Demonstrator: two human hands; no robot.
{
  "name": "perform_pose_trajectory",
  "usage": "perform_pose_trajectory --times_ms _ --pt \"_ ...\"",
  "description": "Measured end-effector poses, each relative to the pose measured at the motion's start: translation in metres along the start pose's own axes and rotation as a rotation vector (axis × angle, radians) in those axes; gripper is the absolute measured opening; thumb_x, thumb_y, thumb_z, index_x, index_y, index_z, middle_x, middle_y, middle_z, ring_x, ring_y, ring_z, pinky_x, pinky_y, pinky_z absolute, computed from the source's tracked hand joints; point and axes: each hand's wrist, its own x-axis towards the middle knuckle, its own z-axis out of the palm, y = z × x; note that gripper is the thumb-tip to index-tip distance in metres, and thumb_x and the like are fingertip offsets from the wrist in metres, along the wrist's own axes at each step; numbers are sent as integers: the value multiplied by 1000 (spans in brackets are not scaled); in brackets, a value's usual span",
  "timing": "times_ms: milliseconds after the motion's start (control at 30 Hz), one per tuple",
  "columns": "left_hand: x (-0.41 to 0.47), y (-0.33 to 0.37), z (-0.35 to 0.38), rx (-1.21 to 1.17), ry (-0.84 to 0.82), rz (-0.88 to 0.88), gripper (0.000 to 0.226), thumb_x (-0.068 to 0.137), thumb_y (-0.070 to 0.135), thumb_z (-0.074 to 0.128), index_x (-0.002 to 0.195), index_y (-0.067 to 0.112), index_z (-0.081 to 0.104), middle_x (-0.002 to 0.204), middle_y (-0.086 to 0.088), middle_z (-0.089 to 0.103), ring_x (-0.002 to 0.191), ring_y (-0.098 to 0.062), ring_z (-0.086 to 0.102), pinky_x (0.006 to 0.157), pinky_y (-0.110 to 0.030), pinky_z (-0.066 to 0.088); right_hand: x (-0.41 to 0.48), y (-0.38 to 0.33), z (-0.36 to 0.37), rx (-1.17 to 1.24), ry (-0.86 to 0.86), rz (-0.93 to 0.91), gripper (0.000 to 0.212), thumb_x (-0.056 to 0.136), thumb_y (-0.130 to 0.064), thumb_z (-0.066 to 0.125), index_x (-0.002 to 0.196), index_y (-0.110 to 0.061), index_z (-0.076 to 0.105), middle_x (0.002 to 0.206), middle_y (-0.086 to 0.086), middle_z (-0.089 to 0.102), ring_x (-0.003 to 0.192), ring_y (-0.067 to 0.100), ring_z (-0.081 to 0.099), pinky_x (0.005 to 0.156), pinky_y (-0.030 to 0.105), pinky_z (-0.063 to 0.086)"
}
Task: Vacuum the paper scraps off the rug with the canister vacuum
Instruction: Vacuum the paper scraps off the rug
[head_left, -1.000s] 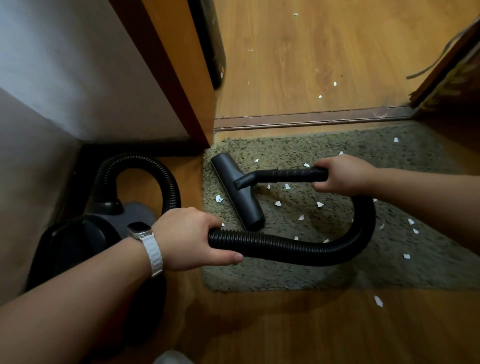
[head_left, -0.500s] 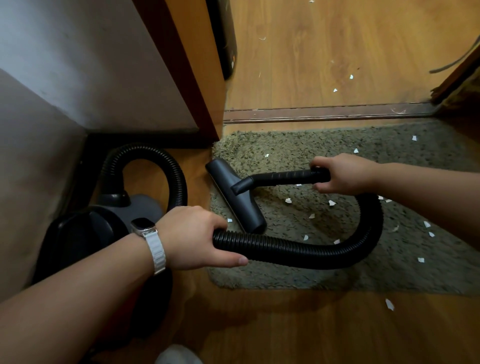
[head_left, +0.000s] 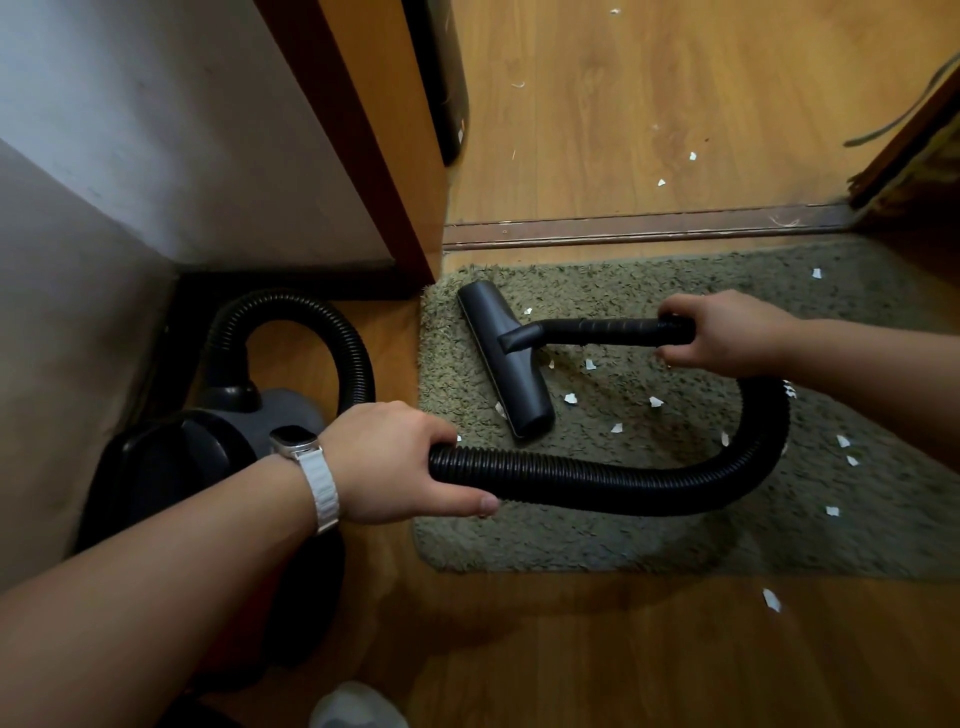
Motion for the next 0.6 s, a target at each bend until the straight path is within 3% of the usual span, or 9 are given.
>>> perform_pose_trajectory --times_ms 233,433,600 --pt "-1 0 5 45 -26 21 75 58 95 36 69 22 52 60 6 56 56 -7 54 61 -33 51 -6 -17 4 -81 -17 -122 32 87 -43 67 114 -29 56 72 -7 60 60 7 56 51 25 39" --pt "-1 -5 8 53 -68 44 67 60 93 41 63 27 47 58 9 54 54 -6 52 56 -28 46 -5 -34 19 -155 -82 -260 29 87 -45 64 111 -31 54 70 -7 59 61 8 56 58 30 48" --pt "0 -7 10 37 -55 50 72 57 95 36 65 25 48 58 7 55 55 -7 53 58 -33 50 -5 -30 13 -150 -81 -211 29 87 -44 65 111 -31 54 69 -7 59 59 8 56 54 29 46"
